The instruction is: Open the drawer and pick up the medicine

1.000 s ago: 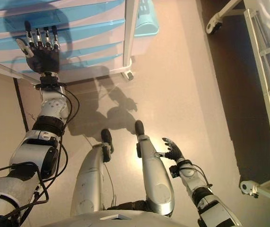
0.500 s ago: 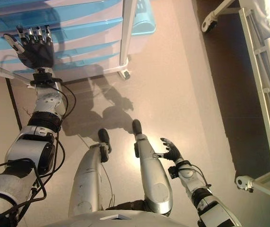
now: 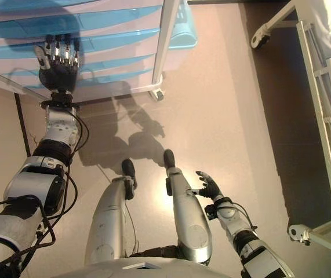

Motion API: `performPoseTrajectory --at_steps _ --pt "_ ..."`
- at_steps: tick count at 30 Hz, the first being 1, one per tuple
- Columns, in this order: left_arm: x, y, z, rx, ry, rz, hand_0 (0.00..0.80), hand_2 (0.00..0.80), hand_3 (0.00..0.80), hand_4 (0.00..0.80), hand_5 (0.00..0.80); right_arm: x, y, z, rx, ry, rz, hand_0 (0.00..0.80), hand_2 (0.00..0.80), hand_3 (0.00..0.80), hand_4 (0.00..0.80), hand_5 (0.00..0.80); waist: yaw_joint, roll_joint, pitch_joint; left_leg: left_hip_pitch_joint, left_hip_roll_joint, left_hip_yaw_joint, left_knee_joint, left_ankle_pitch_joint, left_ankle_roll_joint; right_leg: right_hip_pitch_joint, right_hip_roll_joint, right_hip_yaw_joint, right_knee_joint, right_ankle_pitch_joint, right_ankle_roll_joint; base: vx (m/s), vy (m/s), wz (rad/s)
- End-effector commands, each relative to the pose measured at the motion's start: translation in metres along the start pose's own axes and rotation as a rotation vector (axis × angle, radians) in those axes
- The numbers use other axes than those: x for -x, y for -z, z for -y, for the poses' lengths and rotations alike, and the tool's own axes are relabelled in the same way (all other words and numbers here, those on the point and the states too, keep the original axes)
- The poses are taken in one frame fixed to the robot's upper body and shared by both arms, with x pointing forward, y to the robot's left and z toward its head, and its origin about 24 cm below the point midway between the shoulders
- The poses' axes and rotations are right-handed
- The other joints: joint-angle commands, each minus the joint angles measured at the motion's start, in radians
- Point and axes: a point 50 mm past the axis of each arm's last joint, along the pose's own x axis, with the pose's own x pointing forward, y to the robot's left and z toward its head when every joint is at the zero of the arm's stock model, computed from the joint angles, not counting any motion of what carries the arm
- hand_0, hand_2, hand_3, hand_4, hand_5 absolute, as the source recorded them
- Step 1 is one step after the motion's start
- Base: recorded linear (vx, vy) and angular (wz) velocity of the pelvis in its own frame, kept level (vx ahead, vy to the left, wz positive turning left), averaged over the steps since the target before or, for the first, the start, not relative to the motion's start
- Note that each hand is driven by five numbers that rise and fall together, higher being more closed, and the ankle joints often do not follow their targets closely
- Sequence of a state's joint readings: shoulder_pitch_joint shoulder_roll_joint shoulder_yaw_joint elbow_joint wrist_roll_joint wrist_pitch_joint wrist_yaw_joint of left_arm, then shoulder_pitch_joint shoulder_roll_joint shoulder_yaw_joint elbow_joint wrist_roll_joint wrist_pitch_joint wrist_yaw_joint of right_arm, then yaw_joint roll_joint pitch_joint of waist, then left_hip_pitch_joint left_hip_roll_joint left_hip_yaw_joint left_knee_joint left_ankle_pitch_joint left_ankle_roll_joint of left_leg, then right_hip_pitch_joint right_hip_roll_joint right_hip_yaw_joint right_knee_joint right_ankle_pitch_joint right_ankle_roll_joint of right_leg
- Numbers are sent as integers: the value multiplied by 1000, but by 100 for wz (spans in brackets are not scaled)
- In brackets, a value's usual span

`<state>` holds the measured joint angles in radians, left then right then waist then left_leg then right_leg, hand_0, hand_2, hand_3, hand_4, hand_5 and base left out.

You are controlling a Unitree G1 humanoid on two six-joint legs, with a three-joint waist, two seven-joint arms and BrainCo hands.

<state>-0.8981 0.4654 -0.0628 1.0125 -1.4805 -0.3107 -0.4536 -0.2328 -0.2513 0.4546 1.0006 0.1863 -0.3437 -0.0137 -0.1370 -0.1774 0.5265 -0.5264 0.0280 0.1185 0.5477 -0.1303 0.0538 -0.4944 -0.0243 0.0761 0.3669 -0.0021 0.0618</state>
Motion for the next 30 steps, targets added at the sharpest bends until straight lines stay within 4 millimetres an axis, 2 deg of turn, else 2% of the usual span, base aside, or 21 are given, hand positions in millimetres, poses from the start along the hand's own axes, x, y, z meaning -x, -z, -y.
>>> performPoseTrajectory --at_steps 1,7,20,27,30 --pt "25 3 -36 -33 -176 -35 0 0 0 0 0 8 7 -6 -31 -11 3 0 0 0 0 0 0 4 -7 34 -62 14 -24 -91 31 21 24 7 -66 40 -24 0 0 0" --pt "27 -3 -41 -6 -193 -2 0 0 0 0 0 8 7 -9 -31 -25 0 0 0 0 0 0 -4 -2 -7 33 -59 15 -17 -95 30 20 27 8 -58 38 -23 4 -2 1" --pt "11 -18 -22 -10 -64 74 0 0 0 0 0 9 8 -11 -39 -33 -7 0 0 0 0 0 -4 -7 -7 22 -55 16 -10 -96 30 10 37 9 -48 34 -25 0 0 0" --pt "-20 -48 5 -10 -46 145 0 0 0 0 0 11 10 -11 -28 -47 -6 0 0 0 0 0 -16 -13 -7 12 -48 20 -3 -98 31 3 43 12 -43 33 -27 0 0 0" --pt "-36 -66 23 -2 -29 204 0 0 0 0 0 12 12 -12 -22 -53 -3 0 0 0 0 0 -25 -17 -7 9 -44 23 0 -100 31 2 45 14 -44 34 -27 0 1 2"
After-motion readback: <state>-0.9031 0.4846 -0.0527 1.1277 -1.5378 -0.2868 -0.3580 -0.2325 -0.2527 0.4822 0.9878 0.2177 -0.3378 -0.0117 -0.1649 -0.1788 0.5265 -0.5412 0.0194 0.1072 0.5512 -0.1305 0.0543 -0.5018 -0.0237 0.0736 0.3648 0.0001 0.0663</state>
